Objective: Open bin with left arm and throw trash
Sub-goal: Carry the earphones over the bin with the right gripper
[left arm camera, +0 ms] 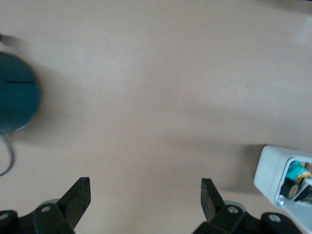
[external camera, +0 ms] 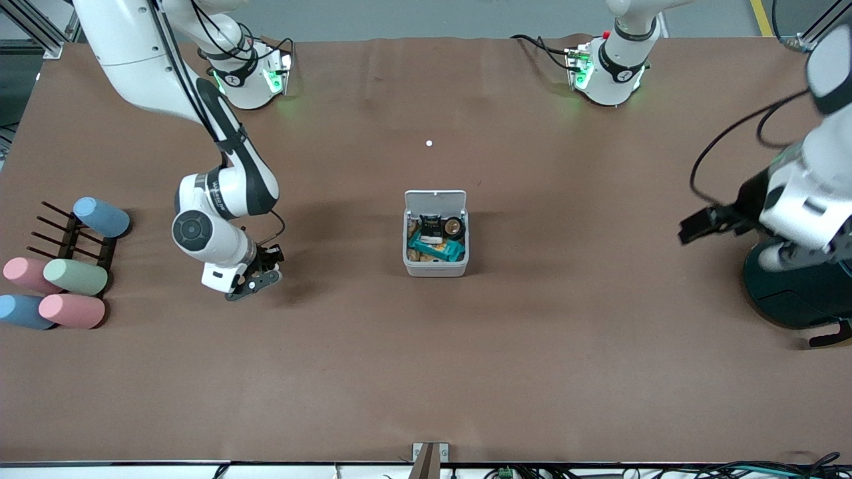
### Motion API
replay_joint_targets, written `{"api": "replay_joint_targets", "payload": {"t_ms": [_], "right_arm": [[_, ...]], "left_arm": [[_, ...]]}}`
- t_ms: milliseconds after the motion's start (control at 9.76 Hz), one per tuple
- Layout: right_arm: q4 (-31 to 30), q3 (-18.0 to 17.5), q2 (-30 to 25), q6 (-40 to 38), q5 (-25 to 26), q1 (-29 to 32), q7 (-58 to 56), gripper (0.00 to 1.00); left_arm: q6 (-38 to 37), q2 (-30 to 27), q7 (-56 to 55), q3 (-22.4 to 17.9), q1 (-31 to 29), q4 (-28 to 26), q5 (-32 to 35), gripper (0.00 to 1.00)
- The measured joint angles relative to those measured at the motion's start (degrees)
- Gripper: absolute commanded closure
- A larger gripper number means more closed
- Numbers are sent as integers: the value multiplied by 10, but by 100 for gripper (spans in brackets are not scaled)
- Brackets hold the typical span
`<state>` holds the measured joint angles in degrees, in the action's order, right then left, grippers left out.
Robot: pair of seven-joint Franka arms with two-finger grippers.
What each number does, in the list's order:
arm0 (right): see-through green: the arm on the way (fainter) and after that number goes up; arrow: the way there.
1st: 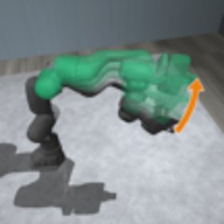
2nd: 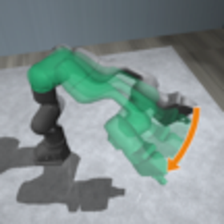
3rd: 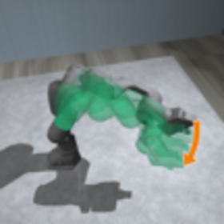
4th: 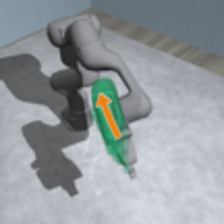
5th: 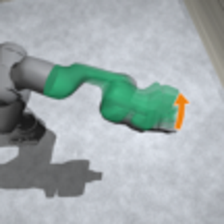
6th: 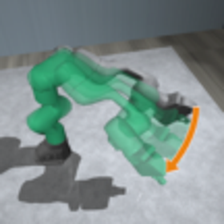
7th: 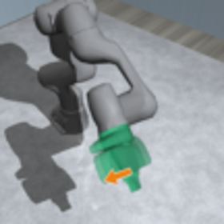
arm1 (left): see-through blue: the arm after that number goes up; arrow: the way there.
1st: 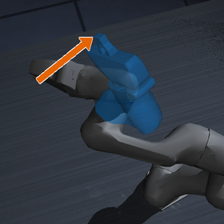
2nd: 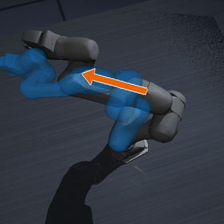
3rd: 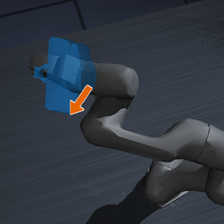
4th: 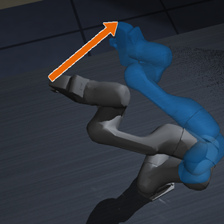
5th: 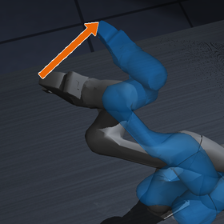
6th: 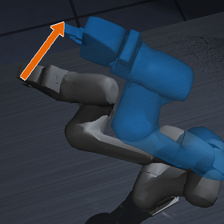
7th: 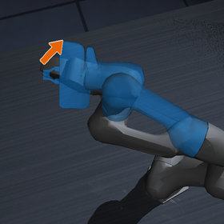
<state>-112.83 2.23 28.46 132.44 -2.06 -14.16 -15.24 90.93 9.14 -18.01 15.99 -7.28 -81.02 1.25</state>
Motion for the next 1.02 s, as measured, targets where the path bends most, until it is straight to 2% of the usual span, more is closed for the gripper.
{"api": "replay_joint_targets", "payload": {"t_ms": [102, 205, 307, 512, 717, 1024], "right_arm": [[34, -5, -11, -59, -5, 0, 3, 100], [66, -15, -26, -106, -13, -2, 21, 100], [98, -31, -40, -140, -16, -10, 67, 100], [163, -57, -50, -179, -19, -66, 223, 100], [218, -63, -47, -184, -20, -145, 372, 100], [270, -64, -7, -183, -44, -202, 451, 100]], "left_arm": [[-8, -35, 15, -73, 56, -20, -8, 0], [-5, -66, 31, -111, 81, -55, -10, 0], [3, -91, 50, -132, 93, -89, -10, 0], [18, -103, 82, -144, 97, -111, -10, 0], [23, -102, 85, -154, 97, -108, -10, 0], [23, -91, 93, -159, 92, -103, -10, 0]]}}
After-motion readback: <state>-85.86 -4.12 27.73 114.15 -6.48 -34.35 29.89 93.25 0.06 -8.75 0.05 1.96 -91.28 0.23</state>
